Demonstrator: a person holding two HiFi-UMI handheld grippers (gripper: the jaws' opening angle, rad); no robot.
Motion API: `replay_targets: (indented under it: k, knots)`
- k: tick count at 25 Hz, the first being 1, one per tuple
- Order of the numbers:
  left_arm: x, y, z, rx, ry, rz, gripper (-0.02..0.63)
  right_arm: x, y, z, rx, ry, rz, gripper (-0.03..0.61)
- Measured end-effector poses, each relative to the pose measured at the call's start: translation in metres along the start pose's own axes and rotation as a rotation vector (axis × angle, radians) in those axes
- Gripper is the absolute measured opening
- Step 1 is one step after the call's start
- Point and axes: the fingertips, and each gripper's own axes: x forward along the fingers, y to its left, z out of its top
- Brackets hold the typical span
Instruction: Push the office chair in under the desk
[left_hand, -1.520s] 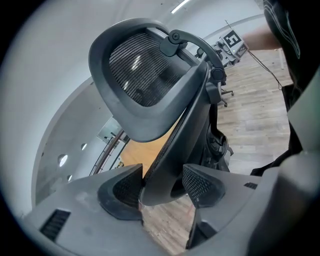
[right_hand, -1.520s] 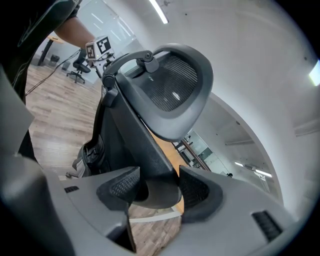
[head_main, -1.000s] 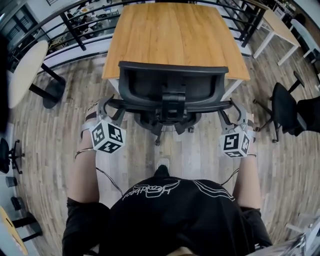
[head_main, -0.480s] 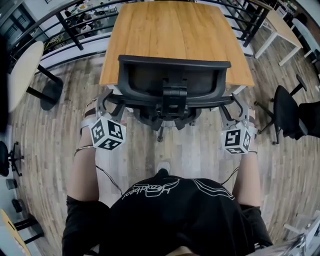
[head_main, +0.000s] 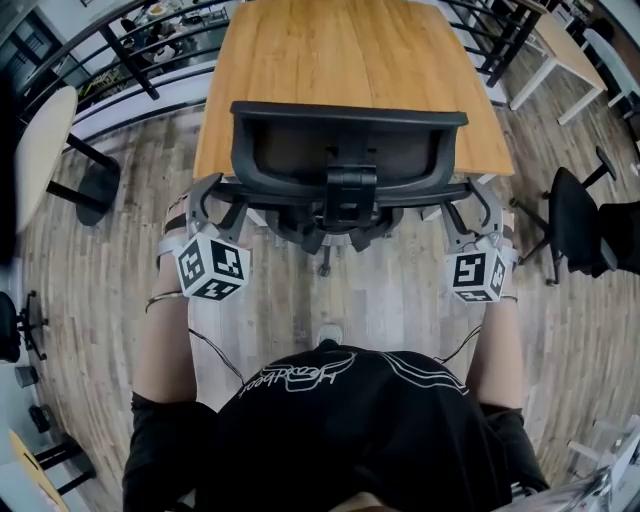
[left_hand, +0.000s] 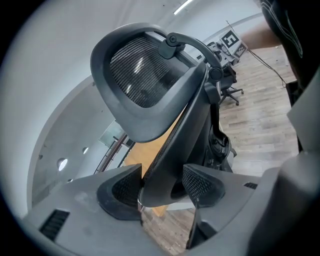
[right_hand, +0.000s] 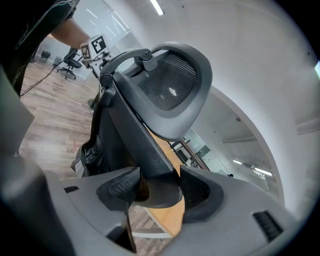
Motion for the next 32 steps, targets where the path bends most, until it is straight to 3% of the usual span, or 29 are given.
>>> replay_targets:
  k: [20,32]
  knots:
    - [0.025,-0.008,-0.005,0.024,-0.035,0.024,0.241,0.024,0.007,-0.016,-0.004,-0.003,-0.044,0.258]
    - [0.046,0.020,0.003,0.026,-0.025,0.010,0.242,0.054,-0.016,-0.005,-0.002,-0.009,-0.050,0.259]
